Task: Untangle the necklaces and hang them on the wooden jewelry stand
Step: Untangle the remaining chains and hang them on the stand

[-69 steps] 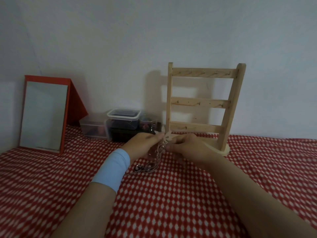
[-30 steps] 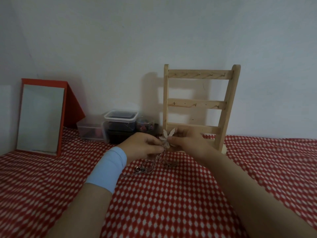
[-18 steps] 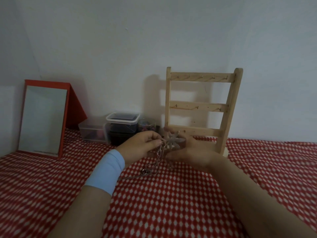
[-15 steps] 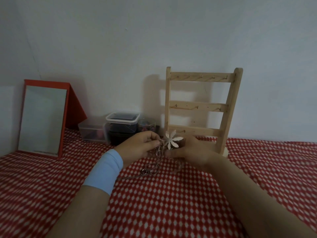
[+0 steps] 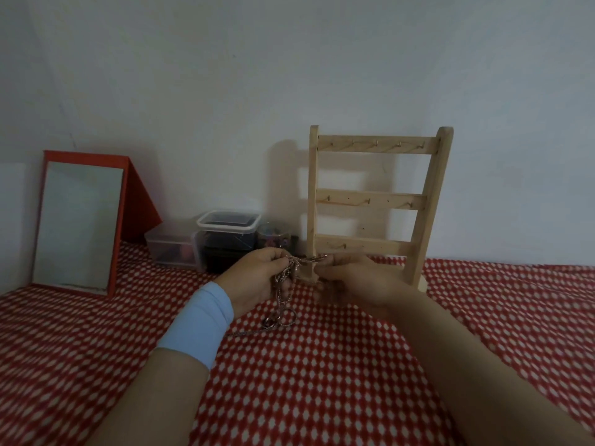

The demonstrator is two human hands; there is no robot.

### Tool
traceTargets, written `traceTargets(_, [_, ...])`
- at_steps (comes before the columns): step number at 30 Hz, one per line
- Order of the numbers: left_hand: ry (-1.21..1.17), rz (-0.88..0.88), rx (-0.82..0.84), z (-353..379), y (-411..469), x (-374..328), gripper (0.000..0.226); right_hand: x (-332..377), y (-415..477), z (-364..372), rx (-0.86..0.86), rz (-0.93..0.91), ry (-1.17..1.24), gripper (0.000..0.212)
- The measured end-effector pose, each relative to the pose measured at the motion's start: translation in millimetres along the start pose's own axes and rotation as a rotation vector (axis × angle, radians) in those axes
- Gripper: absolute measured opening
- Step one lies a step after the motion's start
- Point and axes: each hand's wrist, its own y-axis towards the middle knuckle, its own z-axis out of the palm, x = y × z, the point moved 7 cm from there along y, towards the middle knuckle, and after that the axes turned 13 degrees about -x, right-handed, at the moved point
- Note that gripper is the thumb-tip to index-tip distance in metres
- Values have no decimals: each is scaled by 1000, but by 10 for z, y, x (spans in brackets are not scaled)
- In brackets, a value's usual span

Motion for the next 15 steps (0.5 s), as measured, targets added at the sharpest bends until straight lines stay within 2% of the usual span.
traceTargets(4, [-46,22,106,45,-44,12,33,-12,42,-42,-65,-17,49,23])
traceTargets(7, [-9,69,209,91,-70,34,45,-47,44,-44,-100,5,19,19])
traceTargets(9, [10,76,203,85,-89,31,52,-88,25,-14,-61,61,24,20])
traceTargets(13, [201,134,108,12,-53,15,46,-94,-16,68,84,170,335,22])
traceTargets(15, [155,103,120,30,-36,40,38,-68,-25,76,109,142,348,24])
